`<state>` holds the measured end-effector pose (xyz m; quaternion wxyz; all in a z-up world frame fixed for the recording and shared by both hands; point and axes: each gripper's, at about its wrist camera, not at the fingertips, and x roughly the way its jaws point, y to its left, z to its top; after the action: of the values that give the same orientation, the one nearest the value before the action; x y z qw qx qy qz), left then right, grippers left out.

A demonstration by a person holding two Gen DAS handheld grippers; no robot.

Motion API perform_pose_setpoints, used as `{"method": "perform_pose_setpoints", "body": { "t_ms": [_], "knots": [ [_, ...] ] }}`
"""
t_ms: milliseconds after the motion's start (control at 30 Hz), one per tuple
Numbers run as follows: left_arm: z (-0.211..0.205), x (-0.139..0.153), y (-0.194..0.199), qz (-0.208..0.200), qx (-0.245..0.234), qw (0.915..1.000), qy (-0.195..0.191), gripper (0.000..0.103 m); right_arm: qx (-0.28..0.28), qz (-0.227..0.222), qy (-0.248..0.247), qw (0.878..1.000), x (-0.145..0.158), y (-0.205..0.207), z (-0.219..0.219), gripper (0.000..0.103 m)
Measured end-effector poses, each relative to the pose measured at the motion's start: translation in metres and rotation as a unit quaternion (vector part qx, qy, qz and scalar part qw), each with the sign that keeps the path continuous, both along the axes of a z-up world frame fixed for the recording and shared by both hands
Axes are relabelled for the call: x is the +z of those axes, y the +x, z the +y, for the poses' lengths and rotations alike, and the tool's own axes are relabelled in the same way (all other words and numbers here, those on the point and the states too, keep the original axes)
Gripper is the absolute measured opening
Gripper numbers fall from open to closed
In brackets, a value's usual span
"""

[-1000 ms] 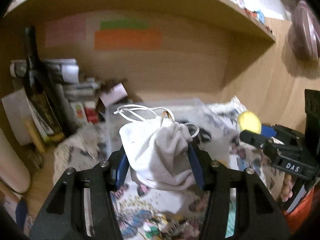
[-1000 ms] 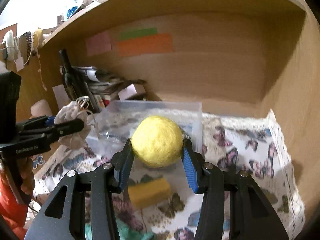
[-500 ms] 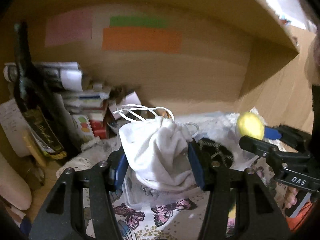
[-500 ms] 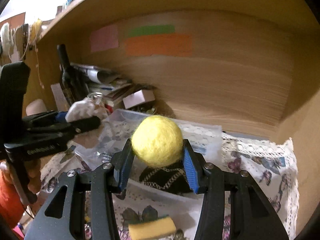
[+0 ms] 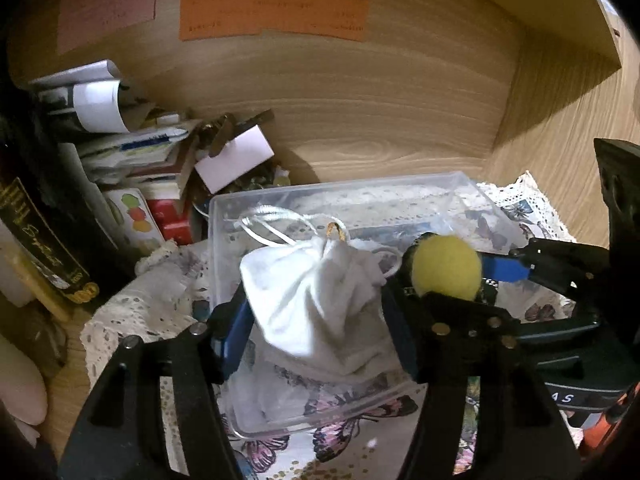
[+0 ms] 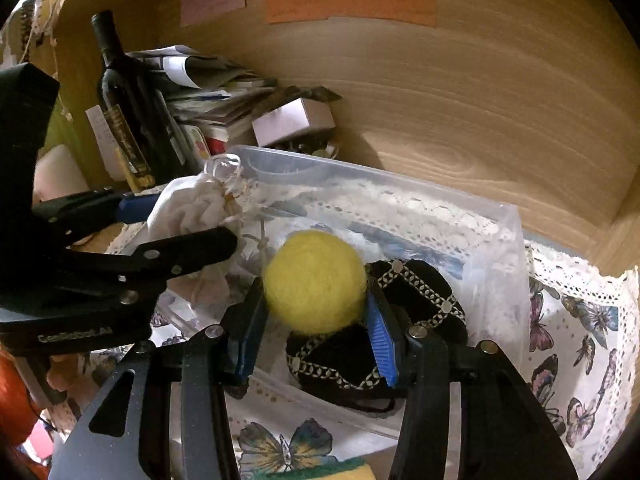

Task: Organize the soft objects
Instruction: 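Carry the pouch with the left tool while the right carries the ball into the box, then move the left tool to the beaded bracelet and close on it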

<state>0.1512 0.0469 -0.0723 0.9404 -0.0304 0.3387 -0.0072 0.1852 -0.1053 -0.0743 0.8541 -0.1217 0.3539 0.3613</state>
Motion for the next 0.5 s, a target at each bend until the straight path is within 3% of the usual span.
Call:
{"method": "perform_pose_setpoints", "body": {
  "t_ms": [67, 133, 200, 300, 500],
  "knots": [
    [0.002, 0.001, 0.001, -0.002, 0.002, 1.0, -0.004, 0.068, -0.003, -0.001, -0.002, 1.0, -0.001, 0.0, 0.0, 0.048],
    [0.005, 0.004, -0.003, -0.008, 0.001, 0.9998, -0.019, 0.078, -0.004, -0.002, -0.004, 1.0, -0.001, 0.0, 0.001, 0.064],
    [0.005, 0.01, -0.008, -0.022, 0.001, 0.9995, -0.02, 0.083, -0.008, -0.01, -0.003, 1.0, 0.002, -0.002, 0.0, 0.07],
    [0.001, 0.019, -0.016, -0.039, -0.001, 0.9992, -0.008, 0.09, -0.014, -0.03, 0.004, 0.999, 0.008, -0.007, -0.003, 0.071],
    [-0.007, 0.04, -0.042, -0.073, 0.011, 0.9972, 0.016, 0.103, -0.023, -0.07, 0.016, 0.997, 0.027, -0.023, -0.017, 0.082]
  ]
}}
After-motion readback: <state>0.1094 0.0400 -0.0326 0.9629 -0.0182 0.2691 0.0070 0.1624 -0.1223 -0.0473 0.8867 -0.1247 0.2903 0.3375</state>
